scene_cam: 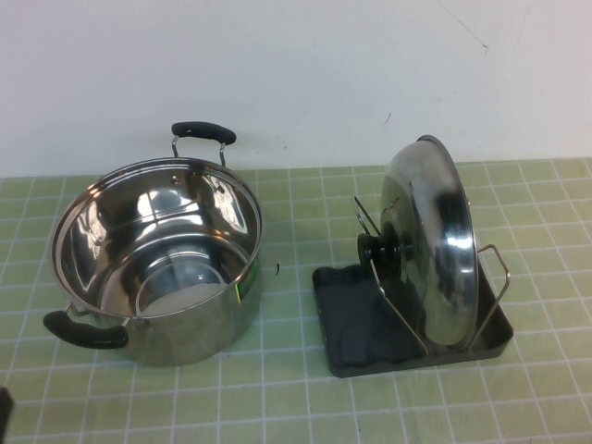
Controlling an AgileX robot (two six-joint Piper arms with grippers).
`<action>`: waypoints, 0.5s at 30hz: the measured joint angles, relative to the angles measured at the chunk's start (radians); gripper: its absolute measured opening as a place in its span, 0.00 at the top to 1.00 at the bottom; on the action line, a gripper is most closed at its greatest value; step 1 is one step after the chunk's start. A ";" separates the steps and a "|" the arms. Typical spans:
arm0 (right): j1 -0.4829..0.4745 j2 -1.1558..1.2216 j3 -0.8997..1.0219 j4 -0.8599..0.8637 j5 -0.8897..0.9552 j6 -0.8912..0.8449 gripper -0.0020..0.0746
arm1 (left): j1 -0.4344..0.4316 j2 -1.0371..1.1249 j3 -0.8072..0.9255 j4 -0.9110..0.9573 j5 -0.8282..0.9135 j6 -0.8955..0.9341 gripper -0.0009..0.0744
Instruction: Put pot lid on rack
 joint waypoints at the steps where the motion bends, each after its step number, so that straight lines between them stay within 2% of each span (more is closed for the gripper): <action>1: 0.000 0.000 0.000 0.000 0.000 0.000 0.96 | 0.000 -0.030 0.000 -0.053 0.025 0.017 0.99; 5: 0.000 0.000 0.000 0.000 0.000 0.000 0.96 | 0.000 -0.147 0.005 -0.328 0.116 0.225 0.99; 12: 0.000 0.000 0.000 0.000 0.000 0.000 0.96 | 0.000 -0.306 0.017 -1.111 0.396 0.996 0.99; 15: 0.000 0.000 0.000 0.000 0.002 0.000 0.96 | 0.000 -0.312 0.017 -1.302 0.452 1.231 0.99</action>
